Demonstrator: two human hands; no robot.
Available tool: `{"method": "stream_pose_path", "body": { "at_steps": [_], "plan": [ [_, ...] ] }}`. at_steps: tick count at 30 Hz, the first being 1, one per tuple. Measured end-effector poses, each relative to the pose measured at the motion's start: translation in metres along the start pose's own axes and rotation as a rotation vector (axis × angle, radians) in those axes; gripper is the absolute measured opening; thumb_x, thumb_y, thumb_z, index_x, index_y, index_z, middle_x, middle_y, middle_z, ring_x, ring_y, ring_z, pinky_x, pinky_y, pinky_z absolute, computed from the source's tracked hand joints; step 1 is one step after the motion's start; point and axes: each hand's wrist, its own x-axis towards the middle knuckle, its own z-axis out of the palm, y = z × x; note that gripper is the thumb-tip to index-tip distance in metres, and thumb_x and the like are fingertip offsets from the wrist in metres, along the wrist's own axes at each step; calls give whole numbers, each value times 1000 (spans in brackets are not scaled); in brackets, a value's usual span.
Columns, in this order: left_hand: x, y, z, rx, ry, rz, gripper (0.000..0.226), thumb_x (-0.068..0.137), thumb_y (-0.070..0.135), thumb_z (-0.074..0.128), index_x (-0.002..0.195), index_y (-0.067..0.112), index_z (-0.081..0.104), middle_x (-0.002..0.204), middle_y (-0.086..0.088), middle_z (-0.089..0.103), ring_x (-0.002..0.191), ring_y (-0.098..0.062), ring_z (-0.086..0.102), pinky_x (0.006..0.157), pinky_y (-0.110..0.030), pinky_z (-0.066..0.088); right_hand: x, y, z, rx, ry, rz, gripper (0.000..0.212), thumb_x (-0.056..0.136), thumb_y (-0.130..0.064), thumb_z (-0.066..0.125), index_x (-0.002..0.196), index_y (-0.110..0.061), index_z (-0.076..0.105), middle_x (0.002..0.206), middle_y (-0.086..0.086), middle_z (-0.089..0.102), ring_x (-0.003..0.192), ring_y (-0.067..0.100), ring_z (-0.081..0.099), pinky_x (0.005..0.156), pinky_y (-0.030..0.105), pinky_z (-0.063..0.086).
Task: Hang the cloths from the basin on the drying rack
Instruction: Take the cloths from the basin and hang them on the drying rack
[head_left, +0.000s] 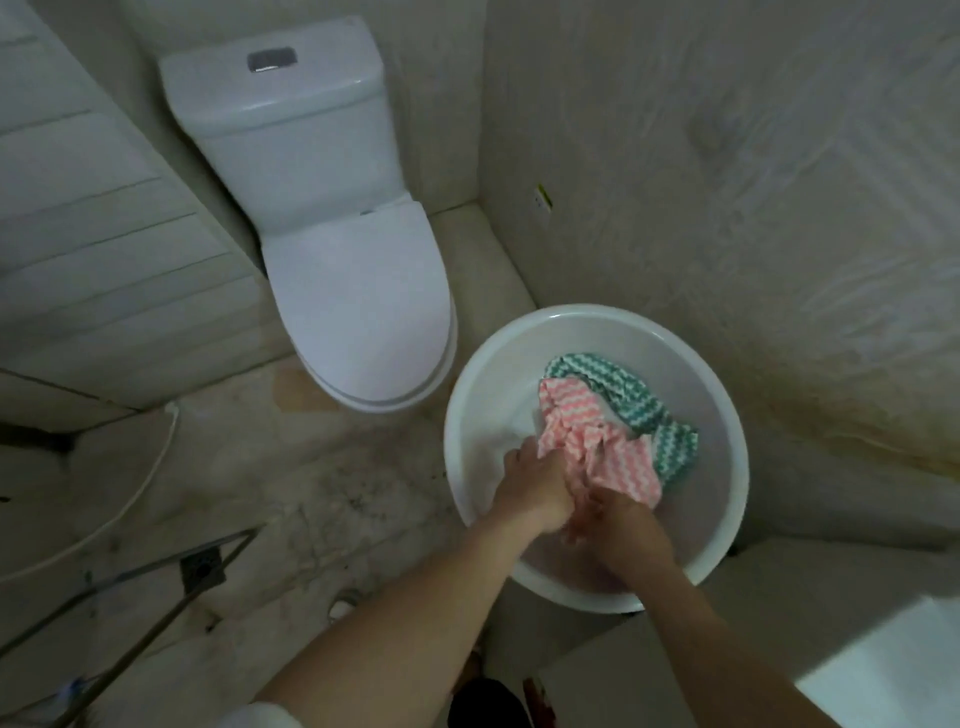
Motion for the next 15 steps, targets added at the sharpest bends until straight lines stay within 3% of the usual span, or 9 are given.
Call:
{"method": "stream_pose_path", "body": {
  "at_steps": [2,4,7,9,12,13,15],
  "plan": [
    [21,8,-1,-15,-5,-67,59,88,21,50,144,23,31,156,-14,13,140,-39,16,114,-40,21,6,11,5,64,72,26,28,83,-38,57,107,-28,68,99,3,73,93,24,68,80,32,53],
    [34,11,-3,-49,-1,-88,55,88,20,52,141,19,38,151,-16,27,137,-38,27,112,-38,25,8,14,7,141,141,-6,20,83,-32,60,96,-25,72,87,3,74,83,23,70,73,30,54],
    [39,8,-1,-191,51,-57,36,85,21,43,115,11,60,125,-16,58,118,-35,52,98,-37,41,14,13,3,326,316,-108,12,82,-22,68,83,-12,73,80,10,71,75,25,67,67,27,46],
    [36,6,-1,-407,187,-79,26,84,21,50,96,10,69,102,-13,70,100,-30,64,87,-36,50,13,8,-10,600,378,-82,13,82,-14,70,73,-4,70,72,12,68,70,26,63,68,31,46],
    [18,6,-16,-962,362,-123,11,82,10,70,89,16,75,72,4,73,69,-9,65,72,-19,54,3,-4,-38,1313,150,122,11,86,-10,60,79,-11,68,70,4,66,69,19,61,61,30,49],
    [9,9,-24,-1116,332,-81,13,81,5,71,85,17,75,70,6,72,68,-6,64,72,-17,52,1,-8,-48,1546,44,191,13,87,-9,55,84,-11,67,67,4,66,63,16,62,55,27,49],
    [-10,11,-40,-1267,218,72,20,80,-4,67,79,14,76,82,0,73,84,-14,65,86,-30,50,-4,-14,-66,1844,-82,311,13,86,-6,49,84,-8,62,62,4,62,48,11,58,45,22,48]
  ]
}}
